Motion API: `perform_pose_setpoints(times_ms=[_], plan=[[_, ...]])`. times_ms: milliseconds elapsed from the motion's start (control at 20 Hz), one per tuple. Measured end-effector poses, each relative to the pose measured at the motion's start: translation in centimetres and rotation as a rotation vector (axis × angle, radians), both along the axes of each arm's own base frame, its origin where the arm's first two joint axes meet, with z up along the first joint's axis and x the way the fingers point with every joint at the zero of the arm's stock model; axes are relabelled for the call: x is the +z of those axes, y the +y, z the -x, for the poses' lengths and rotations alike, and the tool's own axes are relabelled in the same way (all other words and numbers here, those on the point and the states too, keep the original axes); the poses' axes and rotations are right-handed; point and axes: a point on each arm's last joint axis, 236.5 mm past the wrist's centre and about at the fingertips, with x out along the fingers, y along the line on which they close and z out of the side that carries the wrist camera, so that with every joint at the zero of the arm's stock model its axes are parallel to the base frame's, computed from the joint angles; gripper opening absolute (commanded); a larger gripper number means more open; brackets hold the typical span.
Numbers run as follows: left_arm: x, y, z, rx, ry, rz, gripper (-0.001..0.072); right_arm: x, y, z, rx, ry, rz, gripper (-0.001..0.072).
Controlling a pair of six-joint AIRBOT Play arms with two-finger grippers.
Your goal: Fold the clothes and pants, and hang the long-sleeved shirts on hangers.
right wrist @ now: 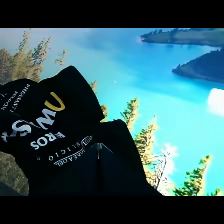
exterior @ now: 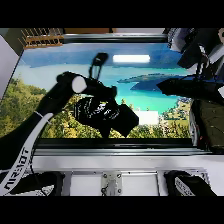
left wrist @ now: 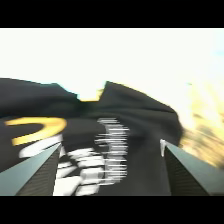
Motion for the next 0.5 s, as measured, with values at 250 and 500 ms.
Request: perform_pose_setpoints(times_ms=[250,500], plan=[[-7.3,15.0,-2.0,0.338,0.217,-0.035,0.0720,-1.8,-1.8,-0.6,-0.027,0.033,0.056,0.0023],[-14.0,19.3,0.4,0.480,0.423,0.113,0.0720,-5.9,-2.1,-1.2,-0.020,0.153,0.064,0.0023]])
